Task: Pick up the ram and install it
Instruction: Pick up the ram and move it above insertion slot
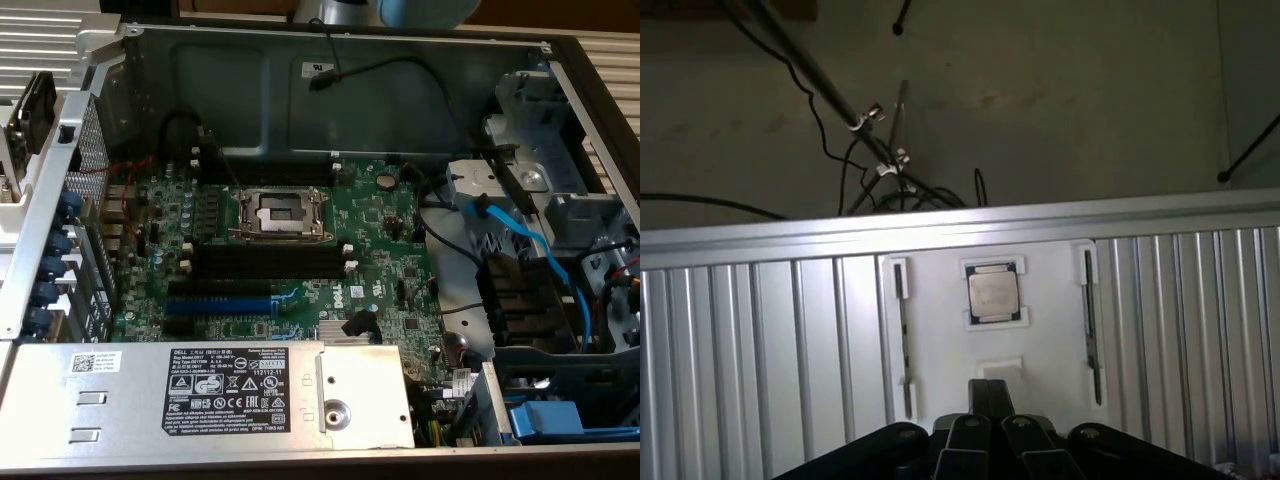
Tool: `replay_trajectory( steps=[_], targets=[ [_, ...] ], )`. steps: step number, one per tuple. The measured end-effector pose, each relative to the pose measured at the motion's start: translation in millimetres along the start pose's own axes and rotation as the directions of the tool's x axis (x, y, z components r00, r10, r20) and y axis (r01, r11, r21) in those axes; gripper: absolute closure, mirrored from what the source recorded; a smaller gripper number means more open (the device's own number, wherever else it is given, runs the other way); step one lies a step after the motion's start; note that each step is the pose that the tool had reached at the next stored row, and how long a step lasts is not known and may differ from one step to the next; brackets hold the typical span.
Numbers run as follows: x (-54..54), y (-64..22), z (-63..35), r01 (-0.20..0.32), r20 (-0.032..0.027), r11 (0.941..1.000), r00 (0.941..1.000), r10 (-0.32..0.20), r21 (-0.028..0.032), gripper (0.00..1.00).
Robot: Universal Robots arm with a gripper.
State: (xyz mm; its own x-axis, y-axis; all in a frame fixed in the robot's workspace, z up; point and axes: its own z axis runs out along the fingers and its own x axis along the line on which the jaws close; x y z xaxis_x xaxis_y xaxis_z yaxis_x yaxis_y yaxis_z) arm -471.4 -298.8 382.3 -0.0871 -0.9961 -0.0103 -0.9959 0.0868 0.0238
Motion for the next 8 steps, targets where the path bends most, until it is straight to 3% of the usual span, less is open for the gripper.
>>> replay_trajectory(
  steps=[3,8],
  targets=[
    [0.2,1.6,4.2,0.0,0.0004,1.0,1.0,0.0,0.0059,0.9],
    [0.4,2.3,13.4,0.0,0.0007,1.0,1.0,0.0,0.0079,0.9]
  ],
)
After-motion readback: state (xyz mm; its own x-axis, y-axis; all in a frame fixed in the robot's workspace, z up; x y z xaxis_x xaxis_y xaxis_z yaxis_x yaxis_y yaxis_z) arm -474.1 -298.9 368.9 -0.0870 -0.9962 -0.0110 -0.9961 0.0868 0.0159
